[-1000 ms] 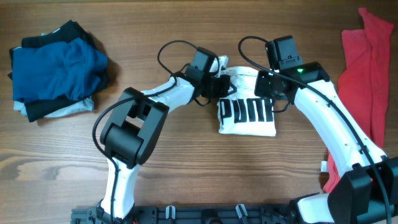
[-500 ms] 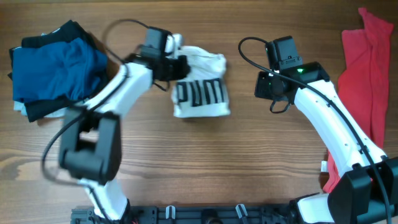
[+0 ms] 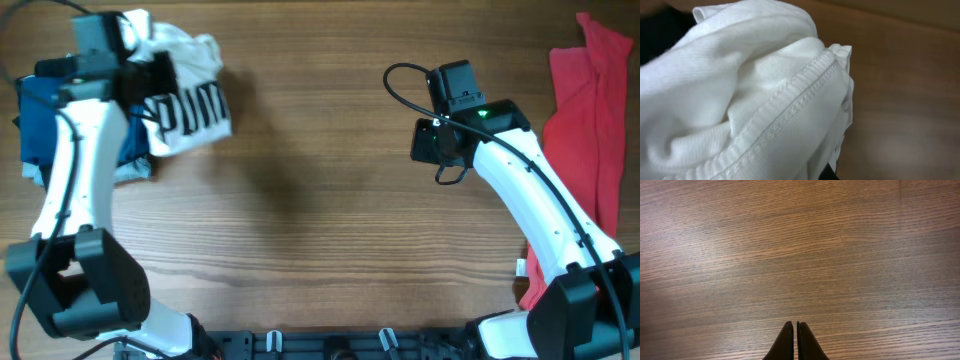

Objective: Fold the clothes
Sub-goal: 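Lift the folded shirt with the left gripper and place it on the blue pile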

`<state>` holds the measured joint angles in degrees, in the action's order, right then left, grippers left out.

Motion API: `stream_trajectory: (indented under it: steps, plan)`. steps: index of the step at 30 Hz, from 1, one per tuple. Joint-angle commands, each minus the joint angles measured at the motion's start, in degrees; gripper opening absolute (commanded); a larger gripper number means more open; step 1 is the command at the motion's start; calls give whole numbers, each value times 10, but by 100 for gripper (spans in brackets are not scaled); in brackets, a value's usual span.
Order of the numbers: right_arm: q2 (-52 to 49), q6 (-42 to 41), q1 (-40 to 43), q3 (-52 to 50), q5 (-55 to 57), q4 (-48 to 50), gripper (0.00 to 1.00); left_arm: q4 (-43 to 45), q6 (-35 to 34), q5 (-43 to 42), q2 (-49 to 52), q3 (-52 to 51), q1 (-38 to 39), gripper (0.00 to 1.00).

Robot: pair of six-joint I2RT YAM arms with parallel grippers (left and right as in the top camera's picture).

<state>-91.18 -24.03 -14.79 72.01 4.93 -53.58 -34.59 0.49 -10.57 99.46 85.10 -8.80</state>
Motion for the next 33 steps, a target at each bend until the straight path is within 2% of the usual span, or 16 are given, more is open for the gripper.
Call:
stream_trajectory:
  steps: [1,8,9,11,18,23,24,25,26,33]
  plan:
    - [-4,-6,1,-1,-5,-1,4,16,23,2,-27,53,-44,4]
    - [-4,-6,1,-1,-5,-1,4,50,21,2,-26,54,-127,4]
    - [-4,-8,1,-1,-5,0,4,52,18,-3,-25,54,-162,4]
    - [-4,-16,1,-1,-5,0,4,48,16,-12,-20,54,-186,4]
    - [-4,-16,1,-1,-5,-1,5,44,16,-20,22,54,-242,4]
    - [-4,-17,1,-1,-5,0,4,41,16,-20,42,54,-253,14]
    - [-4,-17,1,-1,-5,0,4,39,17,-20,43,54,-253,24]
    - [-4,-17,1,-1,-5,0,4,37,17,-20,45,54,-255,66]
    - [-4,-17,1,-1,-5,-1,4,36,16,-18,45,54,-256,100]
    - [-4,-17,1,-1,-5,0,4,38,5,-17,45,54,-271,100]
